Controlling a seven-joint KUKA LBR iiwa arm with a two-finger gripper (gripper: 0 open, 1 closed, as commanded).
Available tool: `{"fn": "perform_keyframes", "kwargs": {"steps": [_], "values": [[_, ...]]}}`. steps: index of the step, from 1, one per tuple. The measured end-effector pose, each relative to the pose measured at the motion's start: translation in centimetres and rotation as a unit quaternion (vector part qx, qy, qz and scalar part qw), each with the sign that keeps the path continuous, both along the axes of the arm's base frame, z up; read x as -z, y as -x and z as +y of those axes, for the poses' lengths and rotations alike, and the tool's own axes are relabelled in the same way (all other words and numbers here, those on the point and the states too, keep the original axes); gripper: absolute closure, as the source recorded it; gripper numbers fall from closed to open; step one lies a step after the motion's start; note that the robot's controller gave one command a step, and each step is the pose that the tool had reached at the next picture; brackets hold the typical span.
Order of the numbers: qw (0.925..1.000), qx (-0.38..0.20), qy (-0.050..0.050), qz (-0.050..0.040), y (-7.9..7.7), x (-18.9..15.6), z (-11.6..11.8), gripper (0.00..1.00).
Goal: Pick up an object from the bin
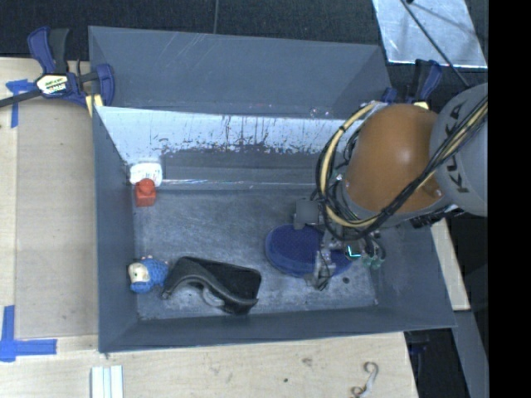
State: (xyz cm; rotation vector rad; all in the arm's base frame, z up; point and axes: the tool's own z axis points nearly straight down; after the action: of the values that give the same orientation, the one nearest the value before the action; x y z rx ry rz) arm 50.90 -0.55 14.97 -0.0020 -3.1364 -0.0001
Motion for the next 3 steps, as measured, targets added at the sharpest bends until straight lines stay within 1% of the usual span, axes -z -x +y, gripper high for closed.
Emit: {"fn": "perform_keyframes", "kwargs": {"steps": [1, 2, 3], "values": [[0.9892, 0.147, 0.000, -0.0021, -3.2, 7.9, -1.8, 0.00], [0.9893, 0.146, 0.000, -0.0061, -3.5, 7.6, -1.8, 1.00], [0.9949, -0.101, 0.000, -0.0067, -3.1, -4.6, -3.0, 1.00]]}}
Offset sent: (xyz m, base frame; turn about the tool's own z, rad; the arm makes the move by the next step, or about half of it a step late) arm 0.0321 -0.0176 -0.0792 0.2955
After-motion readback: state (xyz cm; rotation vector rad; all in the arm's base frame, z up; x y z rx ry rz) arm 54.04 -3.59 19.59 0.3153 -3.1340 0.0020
